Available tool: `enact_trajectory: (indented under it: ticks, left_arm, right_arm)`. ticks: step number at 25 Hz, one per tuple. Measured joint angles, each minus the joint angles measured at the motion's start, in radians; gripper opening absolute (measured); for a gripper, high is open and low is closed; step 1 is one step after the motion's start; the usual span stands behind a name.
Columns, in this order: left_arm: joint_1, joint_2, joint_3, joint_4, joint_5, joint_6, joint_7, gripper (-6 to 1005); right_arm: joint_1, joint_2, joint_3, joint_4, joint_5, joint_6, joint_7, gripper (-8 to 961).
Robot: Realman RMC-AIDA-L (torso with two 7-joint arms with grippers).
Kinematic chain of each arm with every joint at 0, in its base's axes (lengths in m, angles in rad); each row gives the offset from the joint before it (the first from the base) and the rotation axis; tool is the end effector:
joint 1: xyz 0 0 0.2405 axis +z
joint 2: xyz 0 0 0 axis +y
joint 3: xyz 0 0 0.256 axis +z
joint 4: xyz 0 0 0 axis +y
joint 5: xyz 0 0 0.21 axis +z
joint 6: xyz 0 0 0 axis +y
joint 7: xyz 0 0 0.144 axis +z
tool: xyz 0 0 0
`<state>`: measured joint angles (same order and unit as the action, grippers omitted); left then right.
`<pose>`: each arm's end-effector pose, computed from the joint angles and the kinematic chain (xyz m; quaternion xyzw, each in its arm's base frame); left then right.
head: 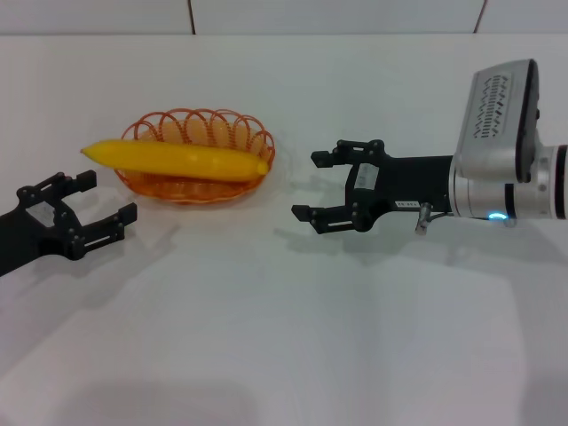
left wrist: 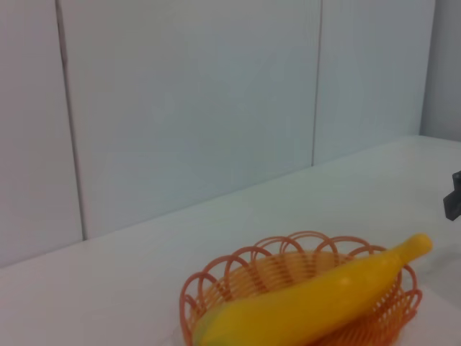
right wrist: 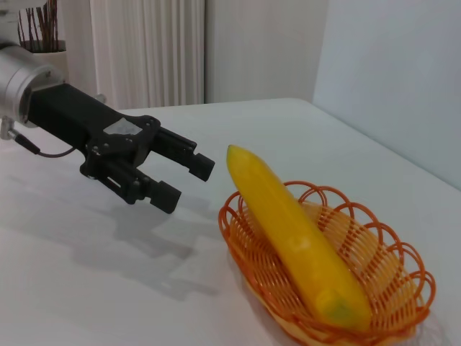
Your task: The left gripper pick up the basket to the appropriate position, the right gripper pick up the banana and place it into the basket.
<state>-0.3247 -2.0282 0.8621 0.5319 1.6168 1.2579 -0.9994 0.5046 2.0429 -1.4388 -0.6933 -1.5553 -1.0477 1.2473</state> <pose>-0.3386 0.3069 0.0082 -0.9012 -0.2011 -0.2110 0.3207 0.2330 0.3531 -0.0628 -0.9694 0.0932 0.1432 0.1762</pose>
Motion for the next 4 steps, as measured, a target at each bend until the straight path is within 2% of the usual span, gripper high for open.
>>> enact_trajectory:
  ticks: [4]
  left_arm:
    - [0.0, 0.0, 0.0, 0.0, 0.0, 0.0, 0.0, 828]
  right_arm:
    - [0.0, 0.0, 0.0, 0.0, 0.0, 0.0, 0.0, 851]
